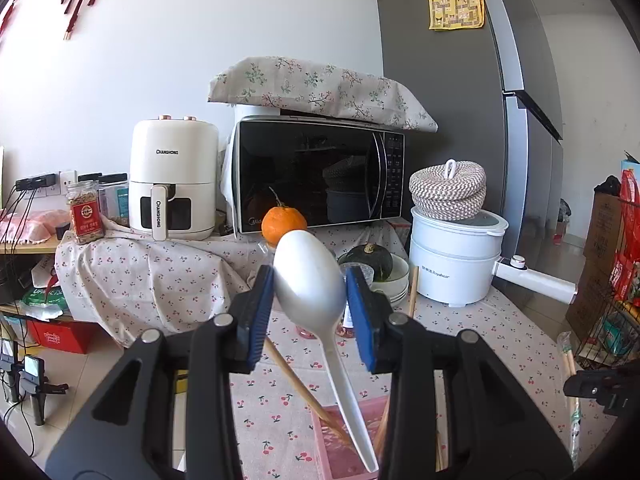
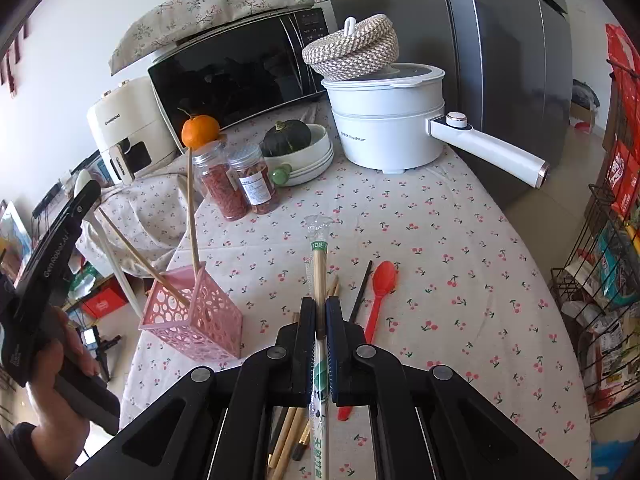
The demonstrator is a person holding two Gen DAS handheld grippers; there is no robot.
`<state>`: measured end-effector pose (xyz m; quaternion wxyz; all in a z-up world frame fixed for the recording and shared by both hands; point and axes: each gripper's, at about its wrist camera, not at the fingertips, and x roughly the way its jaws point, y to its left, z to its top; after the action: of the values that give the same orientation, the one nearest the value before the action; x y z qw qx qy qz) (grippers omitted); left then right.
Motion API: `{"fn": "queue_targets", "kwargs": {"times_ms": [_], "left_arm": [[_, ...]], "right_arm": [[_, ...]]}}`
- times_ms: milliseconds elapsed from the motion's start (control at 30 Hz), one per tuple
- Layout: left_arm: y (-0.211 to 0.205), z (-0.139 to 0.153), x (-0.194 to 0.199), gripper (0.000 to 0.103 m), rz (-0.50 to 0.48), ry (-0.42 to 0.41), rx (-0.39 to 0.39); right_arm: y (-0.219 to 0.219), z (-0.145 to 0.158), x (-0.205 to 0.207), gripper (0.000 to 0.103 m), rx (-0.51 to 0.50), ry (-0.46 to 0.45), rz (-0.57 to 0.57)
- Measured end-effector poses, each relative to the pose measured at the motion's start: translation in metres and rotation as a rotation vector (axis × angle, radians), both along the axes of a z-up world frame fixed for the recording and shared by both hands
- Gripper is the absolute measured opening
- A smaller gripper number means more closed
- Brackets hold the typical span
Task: Organize utensils
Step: 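Lift the white spoon with the left tool while the right tool grasps the wrapped chopsticks, then drop the white spoon and wrapped chopsticks into the pink holder with both tools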
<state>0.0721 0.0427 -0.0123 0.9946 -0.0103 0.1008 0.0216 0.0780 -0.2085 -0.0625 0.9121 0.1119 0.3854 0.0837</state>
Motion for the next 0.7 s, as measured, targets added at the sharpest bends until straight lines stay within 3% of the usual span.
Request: {"fn": "queue_targets", "kwargs": {"times_ms": [233, 567, 700], "left_arm": [[-0.008, -0.017, 0.009, 0.039, -0.022, 0.056, 0.059], [-0.002, -0.014, -0.001, 0.040, -0.129, 0.230, -0.032], [0.017, -0.006, -0.010, 0.048, -0.149, 0.325, -0.113]], "right_arm": [[0.000, 0.008, -0.002, 0.005, 0.001, -0.079, -0.028], [0.013, 0.040, -0.018, 0.005, 0.065, -0.294, -0.051], [0.022, 0.051, -0.024, 0.005, 0.088, -0.365, -0.065]]}}
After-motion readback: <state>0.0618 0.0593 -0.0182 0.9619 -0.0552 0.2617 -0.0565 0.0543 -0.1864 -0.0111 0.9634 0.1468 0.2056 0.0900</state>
